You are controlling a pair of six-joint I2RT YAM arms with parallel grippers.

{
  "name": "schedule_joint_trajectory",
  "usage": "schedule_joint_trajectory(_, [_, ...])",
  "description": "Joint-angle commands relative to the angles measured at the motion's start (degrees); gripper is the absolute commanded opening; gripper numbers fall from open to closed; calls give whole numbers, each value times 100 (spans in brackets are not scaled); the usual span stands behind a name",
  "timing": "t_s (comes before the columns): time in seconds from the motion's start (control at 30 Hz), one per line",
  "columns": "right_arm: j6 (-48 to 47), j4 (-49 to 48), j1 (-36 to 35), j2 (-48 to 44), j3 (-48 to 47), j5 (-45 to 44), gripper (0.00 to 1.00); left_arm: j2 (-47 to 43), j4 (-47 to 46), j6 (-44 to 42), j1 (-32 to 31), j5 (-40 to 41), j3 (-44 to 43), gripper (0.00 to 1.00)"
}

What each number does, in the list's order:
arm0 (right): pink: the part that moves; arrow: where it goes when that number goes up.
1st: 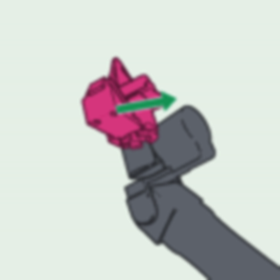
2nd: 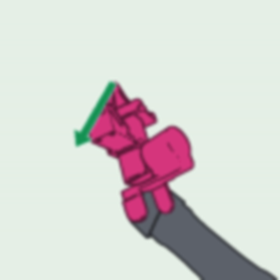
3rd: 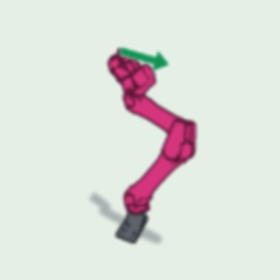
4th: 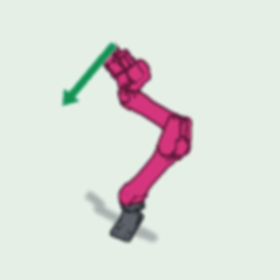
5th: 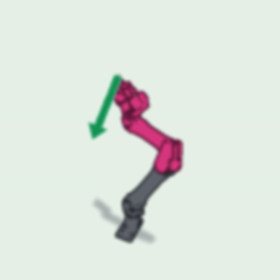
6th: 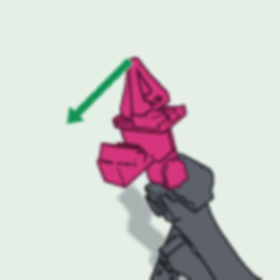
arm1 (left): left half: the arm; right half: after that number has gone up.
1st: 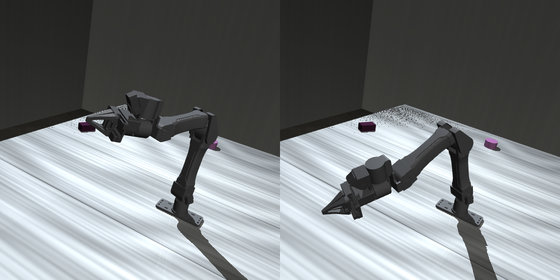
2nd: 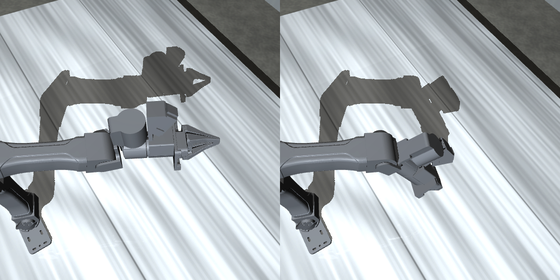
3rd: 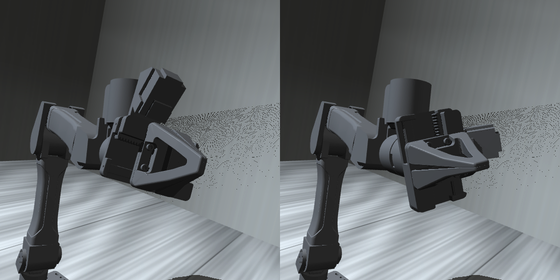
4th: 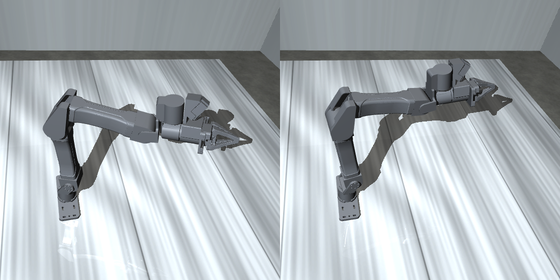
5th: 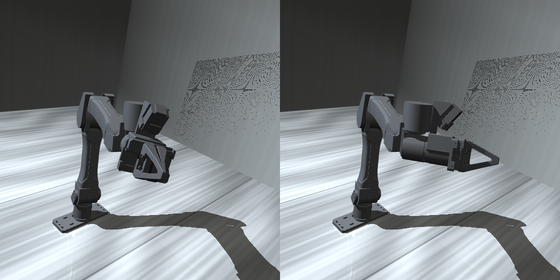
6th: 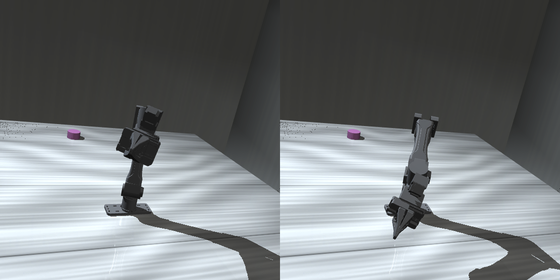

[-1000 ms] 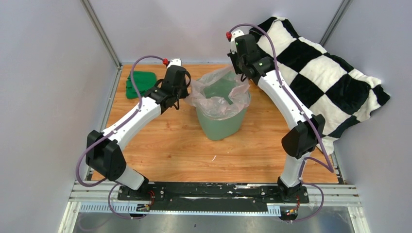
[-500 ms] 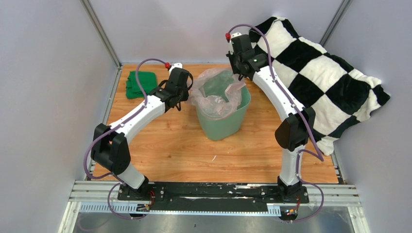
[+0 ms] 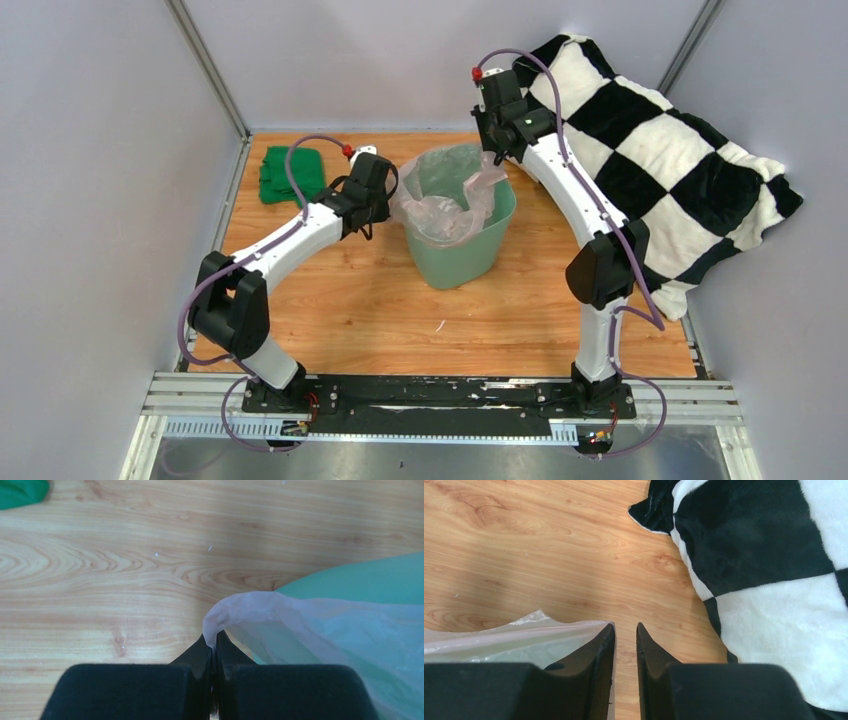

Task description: Put the trash bags into the trash bin

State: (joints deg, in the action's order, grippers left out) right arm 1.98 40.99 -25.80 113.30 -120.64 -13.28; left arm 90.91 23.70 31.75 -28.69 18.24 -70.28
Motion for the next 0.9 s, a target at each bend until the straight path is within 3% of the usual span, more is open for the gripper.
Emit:
schedule_joint_trajectory(0.0, [159, 418, 96, -294, -36, 21, 27, -110, -113, 127, 30, -119, 239, 0])
schedule_joint_trajectory(0.37, [457, 1002, 99, -1123, -236, 492, 69, -330, -311, 191, 21, -360, 386, 0])
schedule_joint_trajectory(0.87, [772, 1168, -250, -2913, 1216, 1447, 82, -387, -426, 238, 21, -459, 471, 0])
